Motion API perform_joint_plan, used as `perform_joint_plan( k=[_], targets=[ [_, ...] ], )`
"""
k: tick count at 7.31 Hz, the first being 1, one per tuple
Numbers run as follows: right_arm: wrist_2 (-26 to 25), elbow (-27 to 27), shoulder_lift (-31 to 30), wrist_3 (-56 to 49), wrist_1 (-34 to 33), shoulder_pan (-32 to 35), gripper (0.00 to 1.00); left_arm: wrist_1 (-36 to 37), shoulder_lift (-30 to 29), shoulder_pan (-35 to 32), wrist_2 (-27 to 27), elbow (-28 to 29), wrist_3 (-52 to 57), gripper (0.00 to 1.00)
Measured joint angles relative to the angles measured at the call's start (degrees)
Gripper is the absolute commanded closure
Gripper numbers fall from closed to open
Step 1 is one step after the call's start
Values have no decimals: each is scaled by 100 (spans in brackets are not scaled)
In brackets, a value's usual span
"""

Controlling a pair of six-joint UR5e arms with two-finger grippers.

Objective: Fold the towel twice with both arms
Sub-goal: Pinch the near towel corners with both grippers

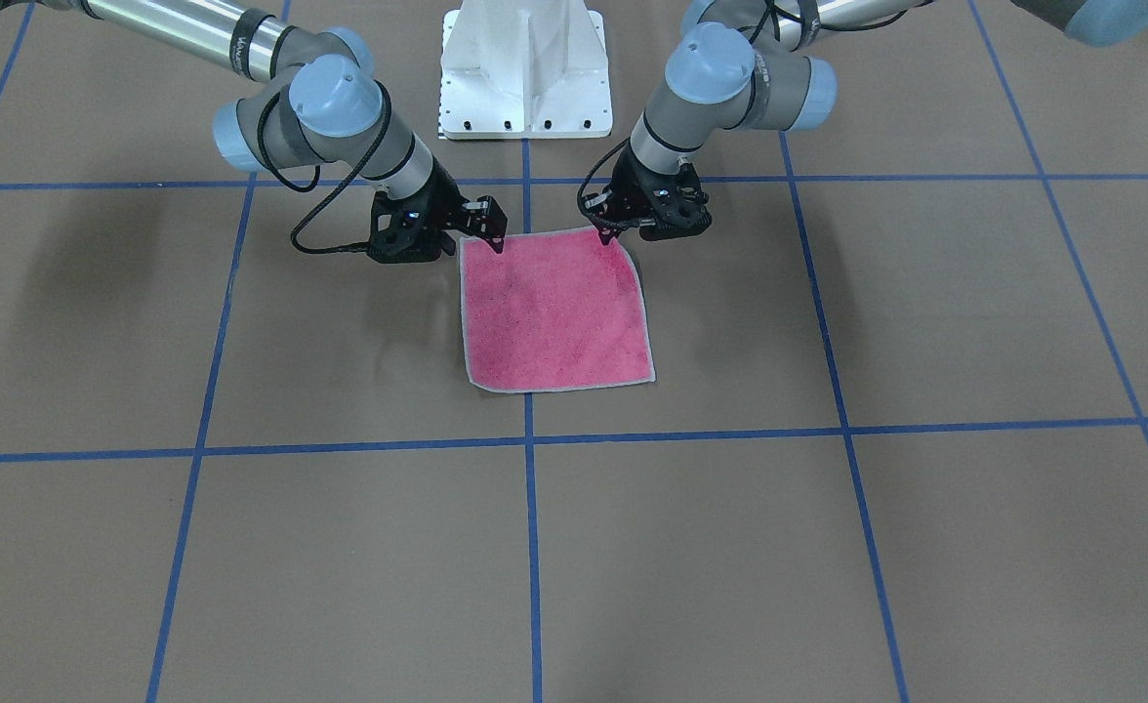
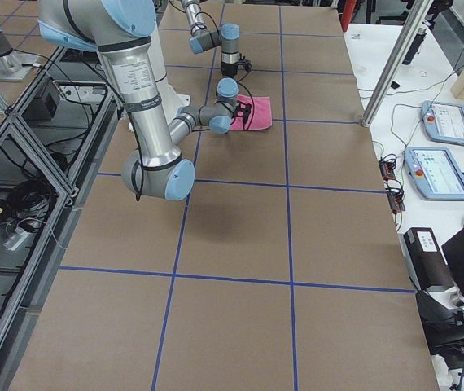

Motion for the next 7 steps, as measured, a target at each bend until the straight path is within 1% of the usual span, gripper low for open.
perform_joint_plan(
  k=[1, 2, 4, 5, 7],
  targets=[
    [0, -3, 0, 0, 0, -3, 39, 0, 1, 0, 0, 0, 0, 100],
    [-1, -4, -1, 0, -1, -6, 54, 0, 2, 0, 0, 0, 0, 100],
    [0, -6, -6, 0, -7, -8, 95, 0, 2, -1, 0, 0, 0, 100],
    [0, -9, -10, 0, -5, -7, 100, 0, 2, 0, 0, 0, 0, 100],
    [0, -10, -23, 0, -4, 0, 100, 0, 8, 5, 0, 1, 0, 100]
  ],
)
